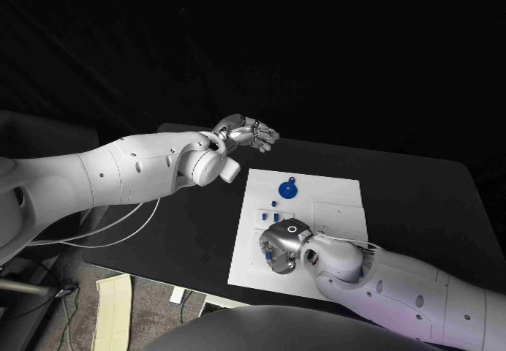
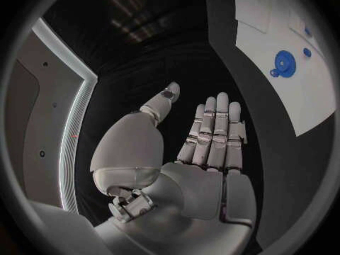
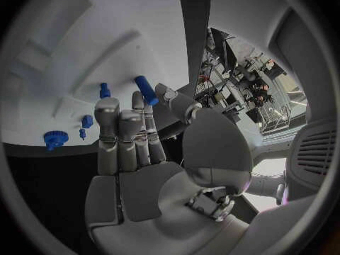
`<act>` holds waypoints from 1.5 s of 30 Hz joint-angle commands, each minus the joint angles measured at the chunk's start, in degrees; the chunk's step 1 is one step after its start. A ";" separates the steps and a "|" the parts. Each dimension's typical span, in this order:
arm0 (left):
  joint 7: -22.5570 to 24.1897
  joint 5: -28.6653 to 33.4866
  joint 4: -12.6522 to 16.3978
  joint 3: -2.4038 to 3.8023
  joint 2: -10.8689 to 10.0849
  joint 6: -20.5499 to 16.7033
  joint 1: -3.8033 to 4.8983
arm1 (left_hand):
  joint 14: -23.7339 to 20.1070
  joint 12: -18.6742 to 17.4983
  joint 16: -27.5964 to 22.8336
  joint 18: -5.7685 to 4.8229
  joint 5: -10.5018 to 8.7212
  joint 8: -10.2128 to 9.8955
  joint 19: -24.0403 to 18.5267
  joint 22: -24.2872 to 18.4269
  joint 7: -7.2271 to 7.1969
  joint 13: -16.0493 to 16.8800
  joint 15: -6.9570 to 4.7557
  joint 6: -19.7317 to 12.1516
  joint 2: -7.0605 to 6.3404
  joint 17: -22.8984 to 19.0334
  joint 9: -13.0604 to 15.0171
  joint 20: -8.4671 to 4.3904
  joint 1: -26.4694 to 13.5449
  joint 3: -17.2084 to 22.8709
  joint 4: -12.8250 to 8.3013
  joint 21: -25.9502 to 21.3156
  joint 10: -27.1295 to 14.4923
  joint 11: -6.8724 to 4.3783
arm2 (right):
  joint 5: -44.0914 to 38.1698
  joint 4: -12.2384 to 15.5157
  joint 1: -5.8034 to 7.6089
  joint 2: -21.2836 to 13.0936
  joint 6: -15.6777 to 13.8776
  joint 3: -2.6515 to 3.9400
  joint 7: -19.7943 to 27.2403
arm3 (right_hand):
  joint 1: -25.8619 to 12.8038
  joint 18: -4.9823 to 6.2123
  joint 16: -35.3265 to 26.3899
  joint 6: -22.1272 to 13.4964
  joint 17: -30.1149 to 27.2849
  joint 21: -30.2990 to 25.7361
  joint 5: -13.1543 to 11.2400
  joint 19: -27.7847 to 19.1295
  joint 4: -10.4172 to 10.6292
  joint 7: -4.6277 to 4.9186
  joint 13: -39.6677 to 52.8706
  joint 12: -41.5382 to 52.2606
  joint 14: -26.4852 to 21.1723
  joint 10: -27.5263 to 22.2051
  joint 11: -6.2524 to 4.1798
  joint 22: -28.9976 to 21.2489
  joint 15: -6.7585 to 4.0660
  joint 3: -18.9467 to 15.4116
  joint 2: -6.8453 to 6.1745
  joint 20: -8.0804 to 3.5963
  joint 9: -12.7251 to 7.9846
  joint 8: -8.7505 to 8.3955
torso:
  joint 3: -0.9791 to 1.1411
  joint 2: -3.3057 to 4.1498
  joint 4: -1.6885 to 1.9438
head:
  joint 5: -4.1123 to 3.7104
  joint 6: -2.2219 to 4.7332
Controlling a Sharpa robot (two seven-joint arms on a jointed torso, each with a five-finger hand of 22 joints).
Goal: Assemble the parts on the task board
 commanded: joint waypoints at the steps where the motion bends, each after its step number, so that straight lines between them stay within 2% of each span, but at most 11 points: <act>1: 0.40 0.28 0.16 0.04 0.13 0.60 0.06 | 0.42 -0.27 -0.40 0.83 -0.10 0.22 0.24 0.06 0.06 -0.05 0.01 -0.53 0.08 0.07 -0.10 0.01 -0.20 0.00 0.14 -0.39 0.05 0.25 | 1.05 -0.03 -0.14 -0.01 1.28 -0.07 1.05 | -0.31 6.63 -0.15 -0.46 0.08 0.07 0.33 -0.15 -0.15 0.11 -0.06 -0.26 -0.04 -0.43 0.03 0.81 0.30 -0.75 0.00 -0.09 -0.07 -0.25 | 0.00 0.01 0.01 | -0.01 0.01; 13: 0.37 0.28 0.17 0.04 0.07 0.64 0.06 | 0.43 -0.27 -0.44 0.82 -0.10 0.23 0.25 0.08 0.07 -0.05 0.02 -0.54 0.10 0.13 -0.10 0.02 -0.22 0.00 0.17 -0.42 0.05 0.25 | 0.76 -0.12 -0.13 -0.13 0.00 -0.07 0.44 | 0.09 6.63 -0.26 -1.03 0.05 -0.22 -0.16 -0.33 -0.18 0.37 -0.24 -0.70 -0.24 -1.10 0.28 0.68 0.53 -1.47 -0.37 -0.02 -0.24 -0.70 | -0.02 0.01 0.04 | -0.10 0.05; 21: 0.38 0.28 0.17 0.04 0.01 0.66 0.06 | 0.43 -0.28 -0.47 0.82 -0.10 0.24 0.25 0.10 0.07 -0.05 0.02 -0.54 0.09 0.16 -0.11 0.02 -0.23 0.00 0.17 -0.44 0.05 0.25 | 0.85 0.00 -0.13 -0.63 -3.96 -0.07 -0.20 | 0.88 6.63 -0.42 -1.47 -0.02 -0.71 -0.89 -0.47 0.94 0.63 -0.44 -1.13 -0.50 -1.78 0.57 0.46 0.81 -0.25 -1.77 0.12 -0.46 -1.16 | -0.01 0.02 0.03 | -0.20 0.08; 28: 0.40 0.28 0.11 0.04 0.03 0.65 0.06 | 0.43 -0.28 -0.50 0.82 -0.10 0.24 0.25 0.12 0.07 -0.05 0.02 -0.55 0.09 0.19 -0.11 0.02 -0.22 0.00 0.16 -0.45 0.05 0.25 | 1.72 0.21 -0.13 -1.24 -5.31 -0.06 0.11 | 0.81 6.63 -0.59 -3.17 -0.12 -1.32 -0.82 -1.26 1.67 1.40 -2.26 -3.17 -1.37 -6.89 2.42 0.45 2.60 0.09 -4.28 0.51 -0.92 -2.17 | -0.01 0.01 0.00 | -0.30 0.19; 35: 0.40 0.28 0.14 0.04 -0.11 0.66 0.06 | 0.44 -0.29 -0.52 0.83 -0.10 0.25 0.25 0.13 0.07 -0.05 0.02 -0.55 0.09 0.22 -0.12 0.01 -0.19 0.01 0.14 -0.47 0.05 0.25 | 2.43 1.72 -0.11 -3.07 -6.71 -0.03 0.71 | 0.28 6.63 -0.42 -4.51 -0.14 -1.55 0.11 -1.62 1.32 1.75 -3.23 -3.31 -1.83 -8.85 3.11 0.55 3.31 -1.49 -4.93 0.69 -1.22 -2.80 | 0.01 0.01 0.00 | -0.33 0.20; 36: 0.40 0.28 0.12 0.04 -0.17 0.62 0.06 | 0.44 -0.29 -0.53 0.83 -0.10 0.25 0.25 0.13 0.07 -0.05 0.02 -0.55 0.09 0.22 -0.12 0.01 -0.18 0.01 0.14 -0.47 0.05 0.25 | 2.64 2.35 -0.09 -3.77 -7.00 0.01 0.70 | -0.24 6.63 -0.35 -5.25 -0.14 -1.59 0.58 -1.73 1.01 1.36 -3.42 -3.22 -1.96 -9.17 3.29 0.60 3.38 -2.53 -4.98 0.75 -1.42 -3.15 | 0.01 0.01 0.02 | -0.36 0.24; 41: 0.42 0.28 0.16 0.04 -0.25 0.68 0.06 | 0.44 -0.29 -0.55 0.83 -0.10 0.25 0.25 0.14 0.07 -0.05 0.02 -0.56 0.09 0.25 -0.12 0.01 -0.16 0.02 0.12 -0.48 0.05 0.25 | 3.44 4.82 0.86 -6.53 -7.54 0.62 0.49 | -0.70 6.63 -0.18 -5.74 -0.20 -1.71 1.79 -1.80 0.52 1.17 -3.79 -2.67 -2.13 -9.47 3.30 0.62 3.48 -4.34 -5.01 0.77 -1.60 -3.25 | -0.01 -0.04 -0.08 | -0.58 0.36; 45: 0.45 0.28 0.11 0.04 -0.27 0.68 0.06 | 0.44 -0.29 -0.56 0.83 -0.10 0.26 0.26 0.16 0.07 -0.05 0.02 -0.56 0.09 0.27 -0.12 0.01 -0.14 0.02 0.11 -0.49 0.05 0.25 | 6.81 7.57 1.42 -9.43 -8.12 1.91 1.53 | -0.78 6.63 -0.17 -5.67 -0.27 -1.80 1.81 -1.78 0.71 1.28 -3.86 -2.23 -2.18 -9.20 3.20 0.58 3.40 -4.62 -4.93 0.77 -1.63 -3.16 | 0.02 -0.02 -0.05 | -0.91 0.56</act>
